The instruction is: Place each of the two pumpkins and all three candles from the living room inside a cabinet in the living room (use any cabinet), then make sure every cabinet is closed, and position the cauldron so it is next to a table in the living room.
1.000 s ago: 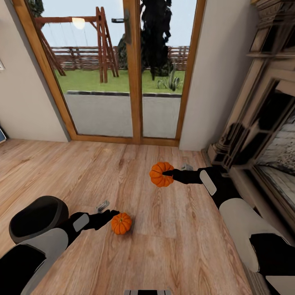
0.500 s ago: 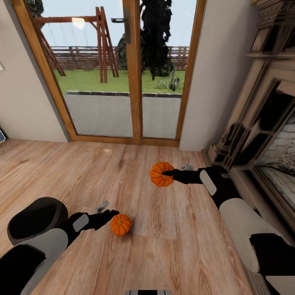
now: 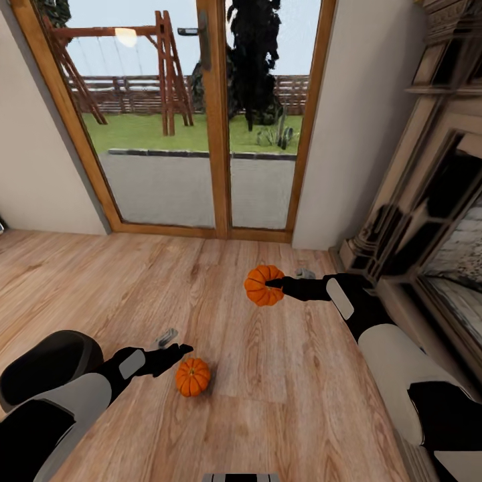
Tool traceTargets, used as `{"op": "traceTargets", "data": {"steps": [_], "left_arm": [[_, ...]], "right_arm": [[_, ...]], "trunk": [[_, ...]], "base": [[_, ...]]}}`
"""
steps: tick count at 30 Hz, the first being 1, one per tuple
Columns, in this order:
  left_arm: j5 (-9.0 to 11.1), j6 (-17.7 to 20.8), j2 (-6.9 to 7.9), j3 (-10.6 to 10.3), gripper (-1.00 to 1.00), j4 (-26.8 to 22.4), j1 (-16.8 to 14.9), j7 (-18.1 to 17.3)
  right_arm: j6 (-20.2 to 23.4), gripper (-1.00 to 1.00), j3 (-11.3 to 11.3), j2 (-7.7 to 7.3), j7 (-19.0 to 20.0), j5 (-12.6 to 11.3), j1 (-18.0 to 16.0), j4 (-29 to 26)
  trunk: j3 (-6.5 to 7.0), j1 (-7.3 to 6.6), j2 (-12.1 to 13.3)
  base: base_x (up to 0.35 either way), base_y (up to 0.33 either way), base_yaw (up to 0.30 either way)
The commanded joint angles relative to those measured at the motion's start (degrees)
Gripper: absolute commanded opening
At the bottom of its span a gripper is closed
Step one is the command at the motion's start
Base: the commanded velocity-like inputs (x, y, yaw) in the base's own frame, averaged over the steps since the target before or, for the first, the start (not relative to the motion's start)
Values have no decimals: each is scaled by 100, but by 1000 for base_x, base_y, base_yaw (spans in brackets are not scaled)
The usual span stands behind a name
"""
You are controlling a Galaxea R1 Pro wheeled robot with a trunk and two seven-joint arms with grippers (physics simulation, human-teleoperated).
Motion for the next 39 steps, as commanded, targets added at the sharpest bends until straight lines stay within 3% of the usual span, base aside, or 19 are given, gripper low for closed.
{"op": "traceTargets", "data": {"steps": [1, 8, 13, 39], "left_arm": [[27, 18, 3, -26, 100, -3, -3, 5], [32, 12, 3, -26, 100, -3, -3, 438], [42, 13, 3, -21, 100, -10, -4, 536], [49, 16, 5, -22, 100, -11, -4, 510]], "right_arm": [[12, -100, 17, -5, 25, 5, -3, -3], [12, -100, 17, -5, 25, 6, -3, -3], [12, -100, 13, -5, 25, 5, -3, -3], [12, -100, 25, -5, 25, 5, -3, -3]], "trunk": [[-5, 0, -2], [-5, 0, -2], [-5, 0, -2], [-581, 67, -37]], "base": [[168, 0, 0], [127, 0, 0], [9, 0, 0], [0, 0, 0]]}}
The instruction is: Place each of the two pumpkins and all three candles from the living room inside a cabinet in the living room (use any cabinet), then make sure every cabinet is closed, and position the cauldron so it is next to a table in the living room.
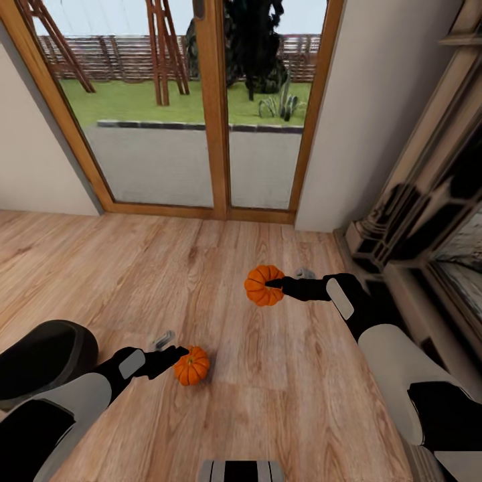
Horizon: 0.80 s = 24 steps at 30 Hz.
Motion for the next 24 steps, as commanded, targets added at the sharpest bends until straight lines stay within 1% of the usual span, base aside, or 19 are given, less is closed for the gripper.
{"op": "traceTargets", "data": {"steps": [1, 4, 6, 10, 13, 17, 20, 24], "left_arm": [[19, 20, 4, -22, 100, -3, -3, -15], [22, 16, 4, -22, 100, -3, -2, -35], [38, 19, 7, -21, 100, -3, 0, -68], [62, 21, 14, 8, 100, 1, -2, -385], [70, 22, 85, 14, 100, 5, -2, -553], [81, 22, 128, 18, 100, 6, -1, -608], [90, 22, 140, 70, 100, 6, -3, -619], [86, 22, 141, 81, 100, 6, -1, -606]], "right_arm": [[13, -100, 15, -5, 26, -5, -4, -4], [13, -100, 15, -5, 30, -5, -4, -4], [13, -100, 15, -5, 37, -5, -4, -4], [13, -100, 15, -5, 98, -5, -4, -4], [13, -100, 15, -5, 116, -5, -4, -4], [13, -100, 15, -5, 121, -5, -4, -4], [13, -100, 15, -5, 122, -5, -4, -4], [13, -100, 15, -5, 123, -5, -4, -4]], "trunk": [[-27, 1, -4], [-93, 9, -8], [-93, 9, -8], [-93, 9, -8], [-93, 9, -8], [-93, 9, -8], [-93, 9, -8], [-93, 9, -8]], "base": [[0, 0, 0], [0, 0, 0], [0, 0, 0], [0, 0, 0], [0, 0, 0], [0, 0, 0], [32, 0, 0], [211, 0, 0]]}}
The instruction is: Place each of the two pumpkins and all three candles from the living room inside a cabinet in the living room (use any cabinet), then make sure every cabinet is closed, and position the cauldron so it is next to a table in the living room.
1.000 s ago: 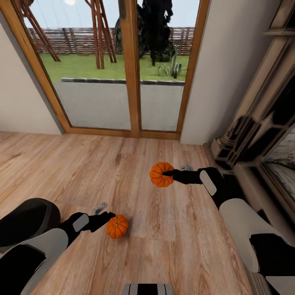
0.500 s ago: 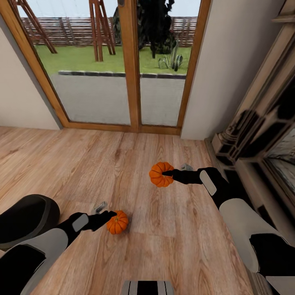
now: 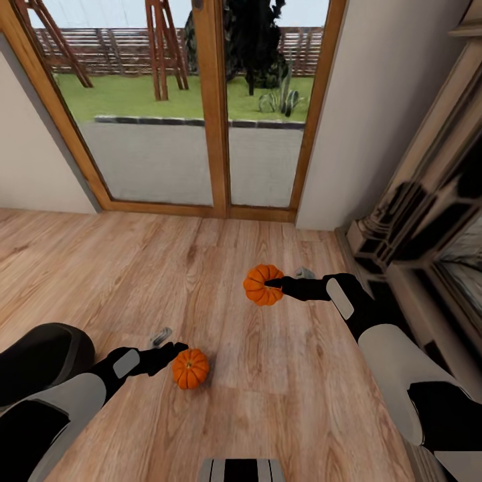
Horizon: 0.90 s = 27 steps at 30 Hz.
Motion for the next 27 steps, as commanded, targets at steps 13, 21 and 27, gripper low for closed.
{"op": "traceTargets", "data": {"steps": [13, 21, 27], "left_arm": [[35, 14, 4, -40, 100, -2, -1, -10], [35, 10, 4, -40, 100, -2, -3, -10], [35, 10, 4, -40, 100, -2, -2, -10]], "right_arm": [[13, -100, 16, 11, 24, -1, 3, -3], [13, -100, 18, 12, 24, -1, 6, -2], [13, -100, 25, 12, 24, 4, 6, -3]], "trunk": [[-26, 4, -3], [-204, 25, -14], [-337, 40, -22]], "base": [[43, 0, 0], [0, 0, 0], [0, 0, 0]]}}
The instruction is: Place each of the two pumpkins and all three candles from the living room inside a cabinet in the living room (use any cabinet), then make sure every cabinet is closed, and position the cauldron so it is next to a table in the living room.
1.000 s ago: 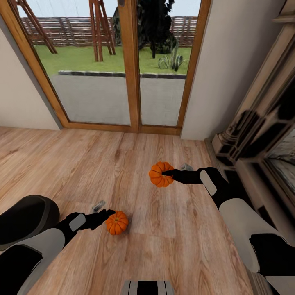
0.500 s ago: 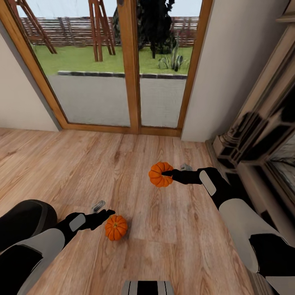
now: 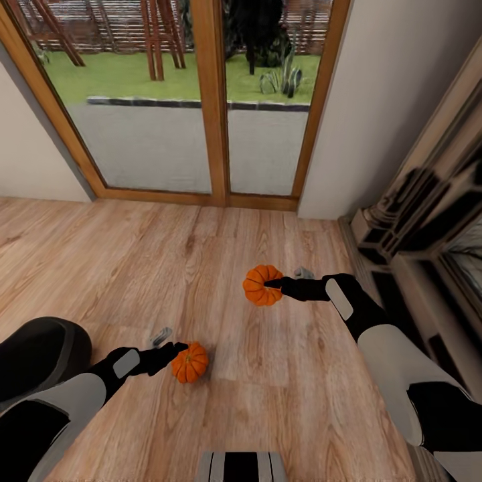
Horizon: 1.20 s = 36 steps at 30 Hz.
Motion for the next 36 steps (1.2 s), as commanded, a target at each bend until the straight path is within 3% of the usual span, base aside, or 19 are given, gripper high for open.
{"op": "traceTargets", "data": {"steps": [1, 4, 16, 26, 36], "left_arm": [[39, 19, 3, -35, 100, -2, -3, -11], [39, -139, 3, -35, 100, -2, -3, -11], [39, -174, 3, -35, 100, -2, 0, -11], [43, -174, 3, -35, 100, -2, -4, -20], [41, -177, 1, -35, 100, -5, -3, -15]], "right_arm": [[14, -100, 15, -5, 25, -8, -4, -4], [14, -100, 15, -5, 25, -4, -5, 1], [14, -100, 15, 71, 16, 13, -4, 5], [14, -100, 15, 74, 16, 14, -4, 5], [14, -100, 15, 146, 9, 14, -4, 5]], "trunk": [[-27, 1, -3], [-93, 9, -7], [-359, 40, -23], [-359, 40, -23], [-359, 40, -23]], "base": [[0, 0, 0], [0, 0, 0], [0, 0, 0], [0, 0, 0], [186, -28, 0]]}}
